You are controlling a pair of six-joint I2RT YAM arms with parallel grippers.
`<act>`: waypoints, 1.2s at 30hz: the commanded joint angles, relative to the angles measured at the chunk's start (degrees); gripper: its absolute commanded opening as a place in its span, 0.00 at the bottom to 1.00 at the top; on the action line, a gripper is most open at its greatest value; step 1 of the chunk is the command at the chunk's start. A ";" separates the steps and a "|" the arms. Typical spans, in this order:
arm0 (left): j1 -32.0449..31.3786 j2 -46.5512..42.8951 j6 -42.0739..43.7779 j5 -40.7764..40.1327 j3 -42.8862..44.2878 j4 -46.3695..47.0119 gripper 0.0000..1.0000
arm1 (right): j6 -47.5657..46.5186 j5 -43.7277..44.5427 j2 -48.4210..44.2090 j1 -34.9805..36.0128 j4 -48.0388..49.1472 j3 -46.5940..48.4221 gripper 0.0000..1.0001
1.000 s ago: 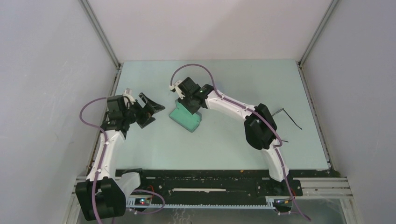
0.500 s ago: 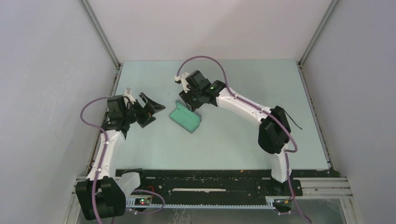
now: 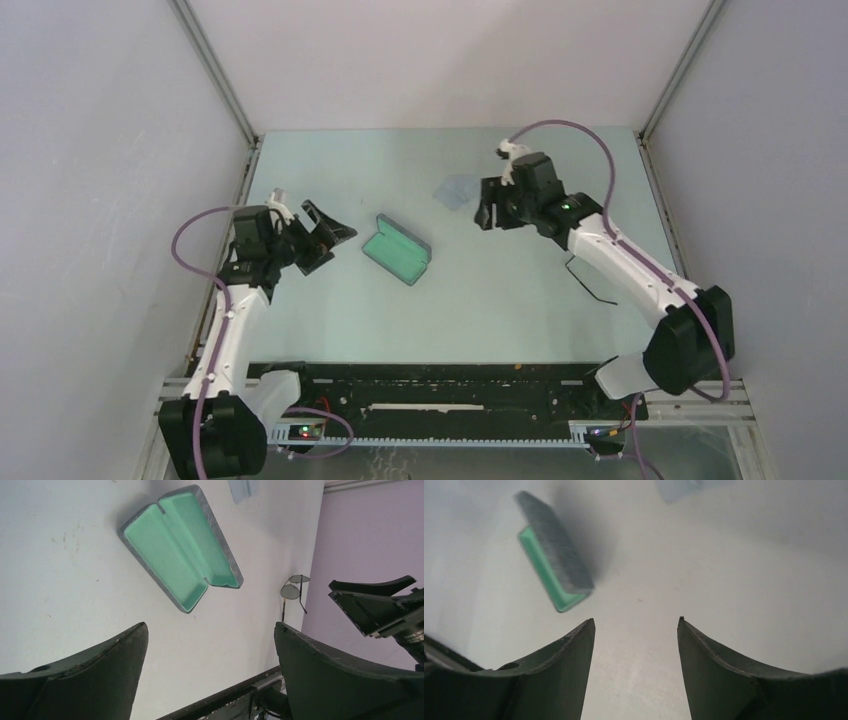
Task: Organize the sunglasses
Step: Move the glasses cleaning cloth to the center of the board.
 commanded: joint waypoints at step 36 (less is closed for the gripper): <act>-26.96 -9.38 8.34 -31.26 10.13 -7.23 1.00 | 1.93 11.24 48.58 -6.02 -7.72 41.88 0.68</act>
